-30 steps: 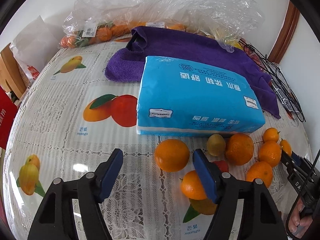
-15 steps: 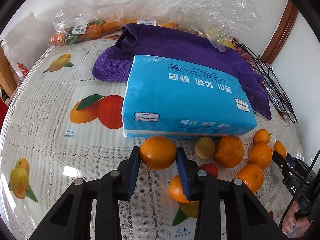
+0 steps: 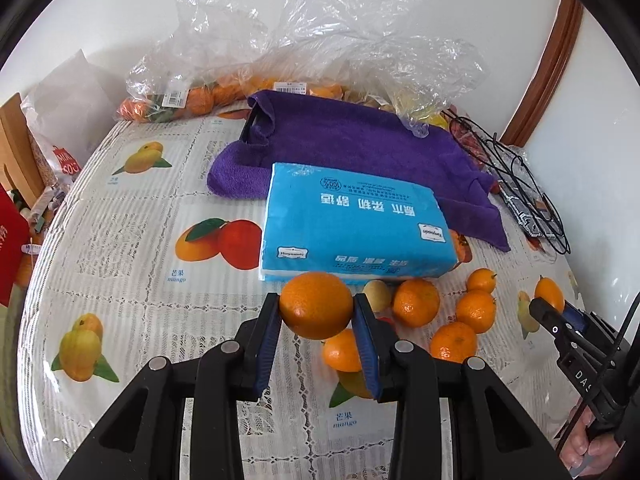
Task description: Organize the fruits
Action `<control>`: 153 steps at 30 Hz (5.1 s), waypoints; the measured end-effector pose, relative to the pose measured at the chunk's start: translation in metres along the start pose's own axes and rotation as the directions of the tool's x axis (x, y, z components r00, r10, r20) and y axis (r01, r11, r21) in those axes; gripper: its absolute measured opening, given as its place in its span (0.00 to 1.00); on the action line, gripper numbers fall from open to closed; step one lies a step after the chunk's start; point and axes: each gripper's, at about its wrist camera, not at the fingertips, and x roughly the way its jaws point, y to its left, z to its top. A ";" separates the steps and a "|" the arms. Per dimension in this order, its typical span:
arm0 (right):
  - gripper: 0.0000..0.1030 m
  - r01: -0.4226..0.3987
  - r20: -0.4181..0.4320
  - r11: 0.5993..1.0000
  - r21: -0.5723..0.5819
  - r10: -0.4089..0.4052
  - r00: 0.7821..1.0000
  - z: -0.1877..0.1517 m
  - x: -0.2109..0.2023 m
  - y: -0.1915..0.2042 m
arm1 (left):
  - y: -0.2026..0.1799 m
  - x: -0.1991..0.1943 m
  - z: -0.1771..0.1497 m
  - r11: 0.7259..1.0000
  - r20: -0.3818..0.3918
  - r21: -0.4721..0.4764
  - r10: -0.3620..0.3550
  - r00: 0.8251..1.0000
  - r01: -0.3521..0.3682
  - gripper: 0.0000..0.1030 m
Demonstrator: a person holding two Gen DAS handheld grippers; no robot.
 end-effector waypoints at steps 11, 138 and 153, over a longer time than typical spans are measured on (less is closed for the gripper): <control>0.31 -0.023 0.072 0.998 -0.058 0.027 0.997 0.060 -0.014 0.028 | -0.002 -0.027 0.042 1.000 0.065 -0.006 -0.003 0.998 0.003 0.33; 0.31 -0.052 -0.050 0.997 0.053 0.055 0.997 -0.020 0.068 -0.021 | -0.006 0.047 -0.035 0.992 -0.117 0.059 -0.102 0.988 0.110 0.55; 0.31 -0.002 -0.042 1.000 0.019 0.003 0.999 -0.020 0.068 -0.013 | 0.013 0.036 -0.038 0.997 -0.042 0.082 -0.002 0.999 0.006 0.38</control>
